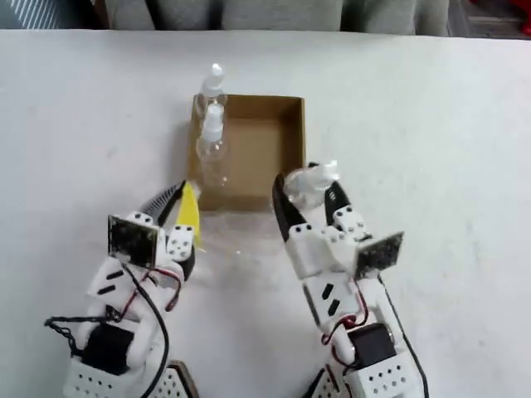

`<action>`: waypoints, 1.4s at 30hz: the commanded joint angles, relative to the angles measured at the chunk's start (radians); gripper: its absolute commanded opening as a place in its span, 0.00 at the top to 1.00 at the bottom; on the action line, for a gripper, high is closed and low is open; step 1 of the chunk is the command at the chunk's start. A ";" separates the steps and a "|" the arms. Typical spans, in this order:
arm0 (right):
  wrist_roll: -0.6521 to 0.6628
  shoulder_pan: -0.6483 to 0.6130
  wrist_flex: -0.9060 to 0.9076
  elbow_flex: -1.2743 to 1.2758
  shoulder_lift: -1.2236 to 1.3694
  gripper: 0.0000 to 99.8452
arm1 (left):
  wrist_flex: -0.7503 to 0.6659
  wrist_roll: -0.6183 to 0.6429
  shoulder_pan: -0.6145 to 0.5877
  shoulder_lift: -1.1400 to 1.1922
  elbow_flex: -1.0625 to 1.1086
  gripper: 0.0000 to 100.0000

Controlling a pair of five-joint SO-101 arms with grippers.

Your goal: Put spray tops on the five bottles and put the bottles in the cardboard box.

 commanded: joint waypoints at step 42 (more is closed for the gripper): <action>0.135 0.021 -0.746 -0.585 1.349 0.98 | 0.258 -0.167 -0.266 -0.010 0.150 0.98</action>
